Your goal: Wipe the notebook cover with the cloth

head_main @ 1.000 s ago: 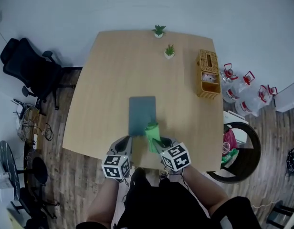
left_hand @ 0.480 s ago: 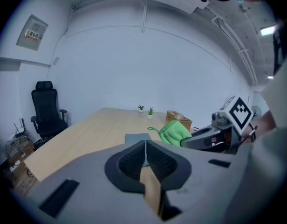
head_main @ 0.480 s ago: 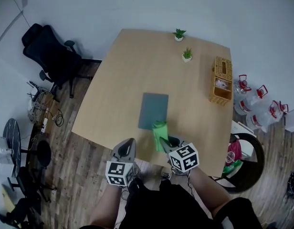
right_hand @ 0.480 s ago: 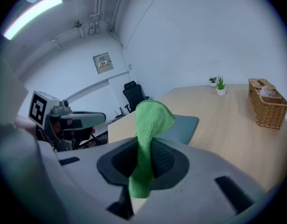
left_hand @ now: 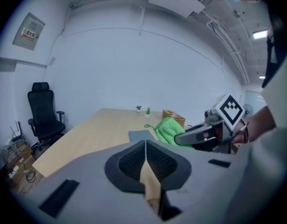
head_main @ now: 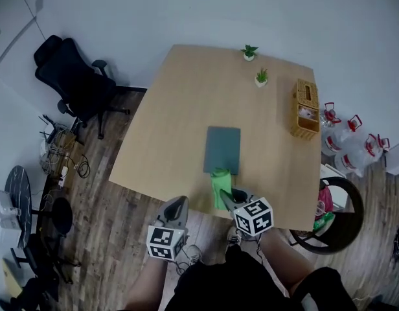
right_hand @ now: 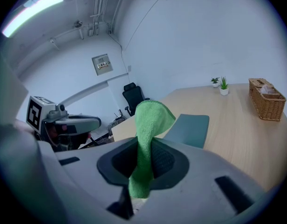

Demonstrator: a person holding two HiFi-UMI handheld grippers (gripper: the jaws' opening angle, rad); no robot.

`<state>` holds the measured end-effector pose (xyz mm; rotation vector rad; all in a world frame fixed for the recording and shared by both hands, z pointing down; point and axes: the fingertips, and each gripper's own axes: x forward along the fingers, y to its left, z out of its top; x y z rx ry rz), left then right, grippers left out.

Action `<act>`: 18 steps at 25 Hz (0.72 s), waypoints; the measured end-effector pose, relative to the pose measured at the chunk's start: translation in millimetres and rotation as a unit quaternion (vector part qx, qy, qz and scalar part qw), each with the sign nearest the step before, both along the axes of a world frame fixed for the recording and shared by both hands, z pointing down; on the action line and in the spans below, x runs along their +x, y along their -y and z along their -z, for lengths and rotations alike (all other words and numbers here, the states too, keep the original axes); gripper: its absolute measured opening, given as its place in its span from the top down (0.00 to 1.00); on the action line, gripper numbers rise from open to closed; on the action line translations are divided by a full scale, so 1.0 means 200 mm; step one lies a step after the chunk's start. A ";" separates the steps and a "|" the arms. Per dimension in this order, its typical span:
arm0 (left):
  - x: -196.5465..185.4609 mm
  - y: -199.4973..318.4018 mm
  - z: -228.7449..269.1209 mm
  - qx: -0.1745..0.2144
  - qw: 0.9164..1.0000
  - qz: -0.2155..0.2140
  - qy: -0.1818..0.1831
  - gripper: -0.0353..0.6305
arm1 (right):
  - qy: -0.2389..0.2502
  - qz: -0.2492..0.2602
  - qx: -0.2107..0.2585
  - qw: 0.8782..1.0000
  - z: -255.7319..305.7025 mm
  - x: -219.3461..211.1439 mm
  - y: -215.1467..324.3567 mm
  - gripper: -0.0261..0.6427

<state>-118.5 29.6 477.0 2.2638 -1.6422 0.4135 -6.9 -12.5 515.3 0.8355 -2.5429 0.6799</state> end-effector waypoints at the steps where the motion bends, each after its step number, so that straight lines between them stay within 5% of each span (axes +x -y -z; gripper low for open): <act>1: -0.02 -0.03 0.01 0.002 1.000 -0.008 -0.003 0.93 | 0.000 -0.007 0.003 1.000 0.02 -0.02 -0.04 0.88; 9: -0.09 -0.26 0.08 0.015 0.996 -0.075 -0.046 0.93 | -0.002 -0.082 0.036 0.996 0.17 -0.09 -0.33 0.88; 18: 0.03 -0.54 0.11 0.017 0.987 -0.144 -0.075 0.93 | -0.029 -0.163 0.070 0.984 0.28 0.09 -0.69 0.88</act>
